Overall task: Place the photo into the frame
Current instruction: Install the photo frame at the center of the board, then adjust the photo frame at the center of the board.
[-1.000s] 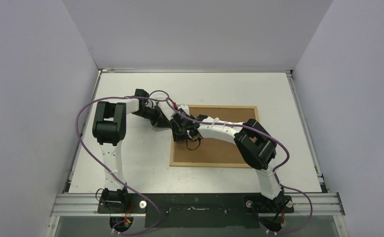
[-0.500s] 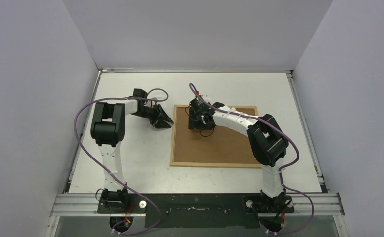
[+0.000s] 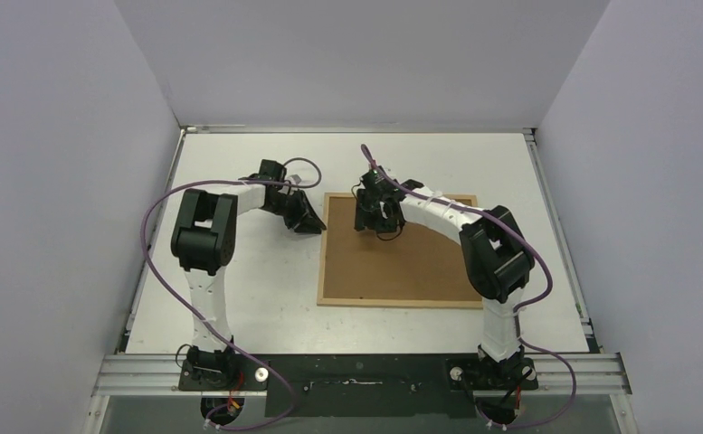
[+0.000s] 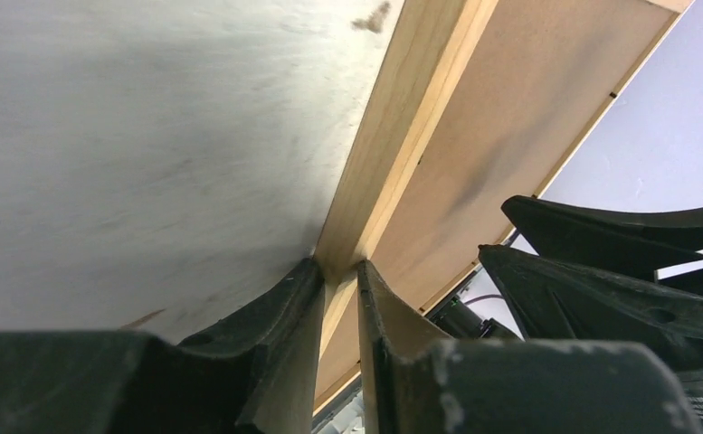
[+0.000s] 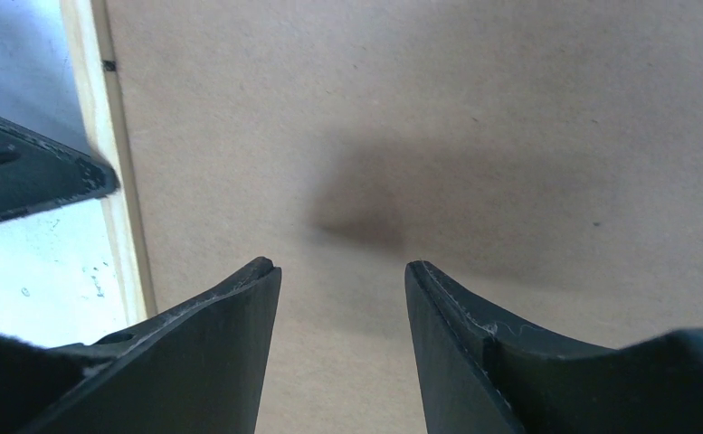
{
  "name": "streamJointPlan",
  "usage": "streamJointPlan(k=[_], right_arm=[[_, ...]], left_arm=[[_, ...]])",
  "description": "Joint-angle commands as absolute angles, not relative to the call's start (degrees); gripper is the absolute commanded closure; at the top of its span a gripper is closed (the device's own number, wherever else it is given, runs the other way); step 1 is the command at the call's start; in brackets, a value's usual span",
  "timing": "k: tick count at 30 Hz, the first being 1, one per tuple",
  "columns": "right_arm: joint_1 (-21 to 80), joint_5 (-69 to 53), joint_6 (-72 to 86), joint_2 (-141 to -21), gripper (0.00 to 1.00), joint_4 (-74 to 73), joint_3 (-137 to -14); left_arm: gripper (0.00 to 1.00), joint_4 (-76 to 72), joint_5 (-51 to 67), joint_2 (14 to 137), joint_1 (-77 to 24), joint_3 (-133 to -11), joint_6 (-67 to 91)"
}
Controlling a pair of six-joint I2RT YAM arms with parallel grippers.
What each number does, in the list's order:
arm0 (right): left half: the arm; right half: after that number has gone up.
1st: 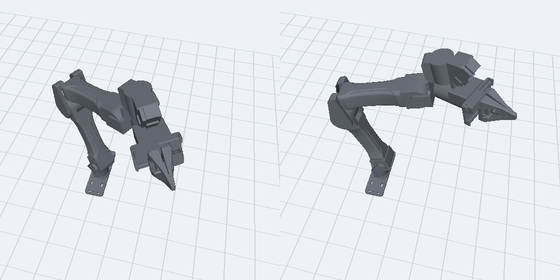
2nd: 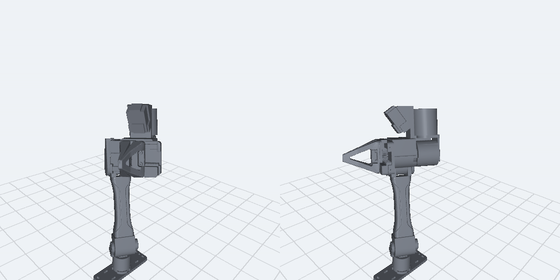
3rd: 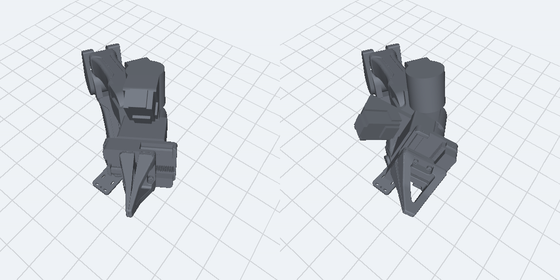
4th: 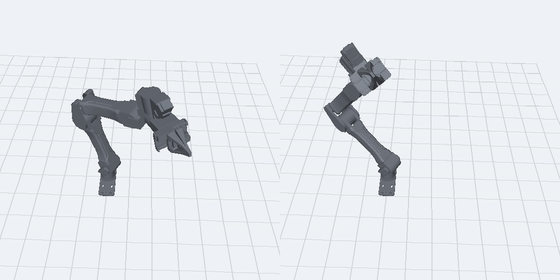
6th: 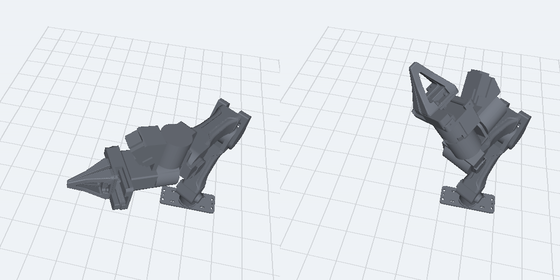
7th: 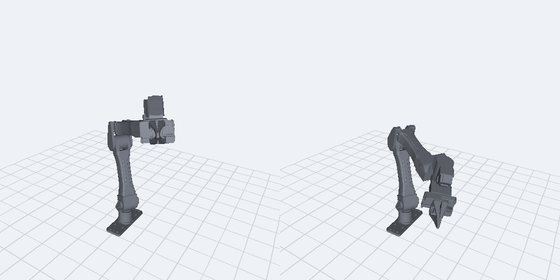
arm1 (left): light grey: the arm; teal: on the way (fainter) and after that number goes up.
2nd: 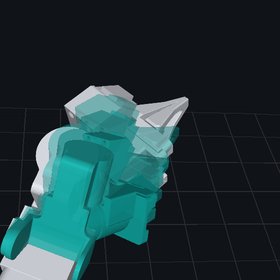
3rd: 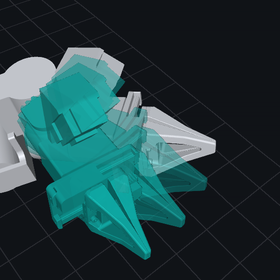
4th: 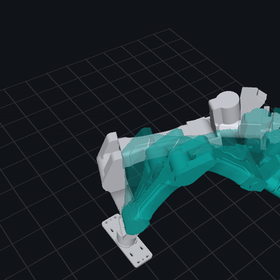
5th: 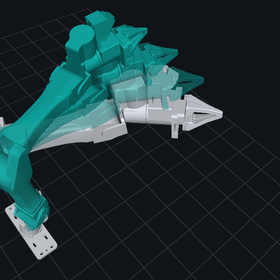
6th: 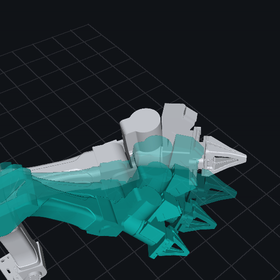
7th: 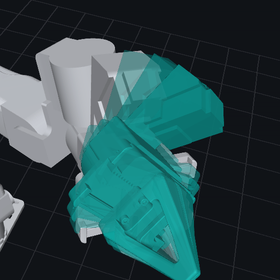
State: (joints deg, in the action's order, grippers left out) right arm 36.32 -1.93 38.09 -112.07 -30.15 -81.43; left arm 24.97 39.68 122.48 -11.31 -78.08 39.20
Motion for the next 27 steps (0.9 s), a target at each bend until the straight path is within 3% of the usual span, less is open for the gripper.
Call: streamJointPlan(k=[1, 6, 13, 23, 27], right_arm=[[36.2, -2.5, 37.0, -110.2, 0.47, -30.2, -83.8], [36.3, -1.2, 36.1, -111.3, 0.47, -31.4, -84.6], [36.4, 2.2, 33.7, -113.0, 0.48, -34.9, -88.0], [37.0, 2.4, 32.9, -110.8, 0.47, -32.7, -83.7], [36.6, 0.5, 33.0, -109.9, 0.46, -31.0, -81.5]], left_arm=[[0.83, 25.6, 29.0, 124.6, -15.5, -74.5, 36.5], [0.93, 23.6, 28.9, 123.4, -18.4, -71.1, 38.8], [0.96, 13.7, 30.6, 119.6, -22.0, -60.3, 44.4], [0.95, -3.5, 37.0, 115.6, -23.9, -52.0, 53.3], [0.87, -2.4, 39.0, 113.7, -22.0, -54.2, 52.4]])
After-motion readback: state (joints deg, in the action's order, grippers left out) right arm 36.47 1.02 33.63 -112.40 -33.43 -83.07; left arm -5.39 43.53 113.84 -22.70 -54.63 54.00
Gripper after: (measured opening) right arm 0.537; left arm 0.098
